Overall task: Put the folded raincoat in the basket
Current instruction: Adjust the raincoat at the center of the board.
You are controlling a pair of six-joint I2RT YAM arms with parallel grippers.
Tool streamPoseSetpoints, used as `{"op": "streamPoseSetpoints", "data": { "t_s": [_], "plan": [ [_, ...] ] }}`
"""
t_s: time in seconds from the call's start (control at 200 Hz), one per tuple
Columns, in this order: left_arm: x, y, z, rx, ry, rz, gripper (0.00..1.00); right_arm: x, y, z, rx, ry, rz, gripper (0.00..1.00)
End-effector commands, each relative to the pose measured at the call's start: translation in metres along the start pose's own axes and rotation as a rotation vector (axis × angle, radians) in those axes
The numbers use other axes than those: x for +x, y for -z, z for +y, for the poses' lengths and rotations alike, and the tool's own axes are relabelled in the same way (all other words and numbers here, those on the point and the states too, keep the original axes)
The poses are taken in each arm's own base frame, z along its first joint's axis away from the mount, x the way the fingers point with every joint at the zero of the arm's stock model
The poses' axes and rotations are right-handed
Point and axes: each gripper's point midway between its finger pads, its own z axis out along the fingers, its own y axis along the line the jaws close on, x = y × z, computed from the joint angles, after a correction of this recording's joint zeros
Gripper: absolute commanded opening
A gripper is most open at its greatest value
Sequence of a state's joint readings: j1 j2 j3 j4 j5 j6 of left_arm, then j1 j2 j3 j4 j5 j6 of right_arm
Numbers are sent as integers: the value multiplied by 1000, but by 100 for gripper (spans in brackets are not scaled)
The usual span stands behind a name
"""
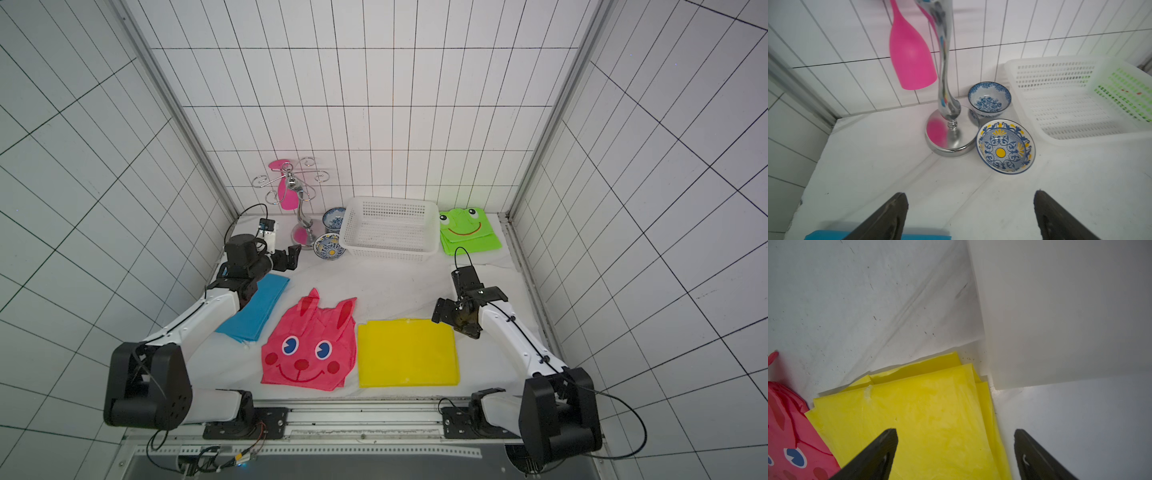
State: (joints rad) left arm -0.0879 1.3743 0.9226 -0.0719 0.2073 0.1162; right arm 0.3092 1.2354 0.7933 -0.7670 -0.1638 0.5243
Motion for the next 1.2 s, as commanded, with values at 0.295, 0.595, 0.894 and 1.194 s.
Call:
{"op": "streamPoseSetpoints", "data": {
  "t_s": [0.295, 0.595, 0.894, 1.194],
  "plan": [
    [102, 47, -170, 603, -242, 521, 97, 19, -33, 20, -141, 79, 92, 80],
    [121, 27, -205, 711, -282, 607, 93, 26, -40, 34, -230, 117, 102, 75],
    [130, -2, -262, 827, -405, 646, 93, 4, 2, 0, -36, 28, -101, 73],
    [173, -3, -289, 899, -415, 855, 79, -2, 76, -28, 16, -85, -378, 81]
  ]
}}
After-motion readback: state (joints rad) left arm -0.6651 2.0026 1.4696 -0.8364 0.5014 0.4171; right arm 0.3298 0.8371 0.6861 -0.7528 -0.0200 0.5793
